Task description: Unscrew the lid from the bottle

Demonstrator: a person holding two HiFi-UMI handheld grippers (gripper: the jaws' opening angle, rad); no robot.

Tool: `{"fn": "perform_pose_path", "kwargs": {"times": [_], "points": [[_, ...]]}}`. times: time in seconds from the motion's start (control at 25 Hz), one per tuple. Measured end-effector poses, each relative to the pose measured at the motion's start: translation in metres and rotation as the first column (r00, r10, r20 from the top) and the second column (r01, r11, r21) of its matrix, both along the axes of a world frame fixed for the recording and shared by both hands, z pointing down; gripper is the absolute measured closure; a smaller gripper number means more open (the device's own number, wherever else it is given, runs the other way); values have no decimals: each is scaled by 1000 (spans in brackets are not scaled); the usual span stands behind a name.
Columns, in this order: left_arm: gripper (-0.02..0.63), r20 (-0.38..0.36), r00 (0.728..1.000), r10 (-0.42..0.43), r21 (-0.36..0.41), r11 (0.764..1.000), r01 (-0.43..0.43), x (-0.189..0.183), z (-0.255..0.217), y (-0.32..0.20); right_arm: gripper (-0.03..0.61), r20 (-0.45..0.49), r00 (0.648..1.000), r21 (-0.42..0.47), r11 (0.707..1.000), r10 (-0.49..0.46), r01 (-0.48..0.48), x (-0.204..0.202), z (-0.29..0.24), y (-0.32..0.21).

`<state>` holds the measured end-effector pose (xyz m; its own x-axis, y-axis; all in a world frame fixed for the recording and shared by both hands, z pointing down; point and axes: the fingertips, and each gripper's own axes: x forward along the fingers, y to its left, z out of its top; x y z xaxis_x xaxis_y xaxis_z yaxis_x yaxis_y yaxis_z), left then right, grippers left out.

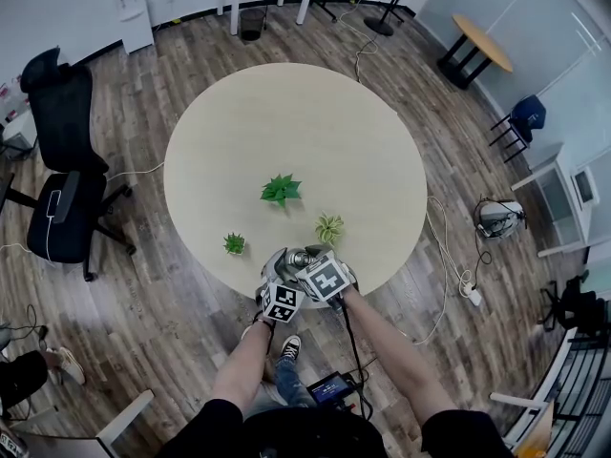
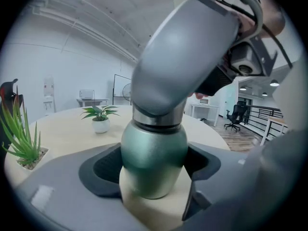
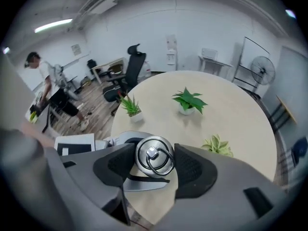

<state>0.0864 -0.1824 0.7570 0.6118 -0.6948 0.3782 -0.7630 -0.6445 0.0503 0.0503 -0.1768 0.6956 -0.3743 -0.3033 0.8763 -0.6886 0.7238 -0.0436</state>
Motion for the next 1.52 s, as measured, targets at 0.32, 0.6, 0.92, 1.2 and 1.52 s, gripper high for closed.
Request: {"fn": "perform_pose_path", "kwargs": {"times": [0.32,0.6,0.92,1.2,1.52], "points": [[238,1,1000,5,0,1000,-5,0,0,1,321,-30,816,49,815,-577,578,-2,-3,15],[238,0,1000,5,1,1000,-5,0,0,-1,321,12,782,100,779,-623,619,2,-16,16],[236,3,1000,0,-1,1000,0,-1,0,0,321,378,909,234,968,-177,91,22,-73,-8],[235,6,1000,-2,-1,1000,2,-2,1,-2,321,535,827,312,870,171,-381,79,-99,2],[197,-45,999,-13,19,1000,14,-9,-16,3,321,611,741,265,811,277,-521,100,-98,28]]}}
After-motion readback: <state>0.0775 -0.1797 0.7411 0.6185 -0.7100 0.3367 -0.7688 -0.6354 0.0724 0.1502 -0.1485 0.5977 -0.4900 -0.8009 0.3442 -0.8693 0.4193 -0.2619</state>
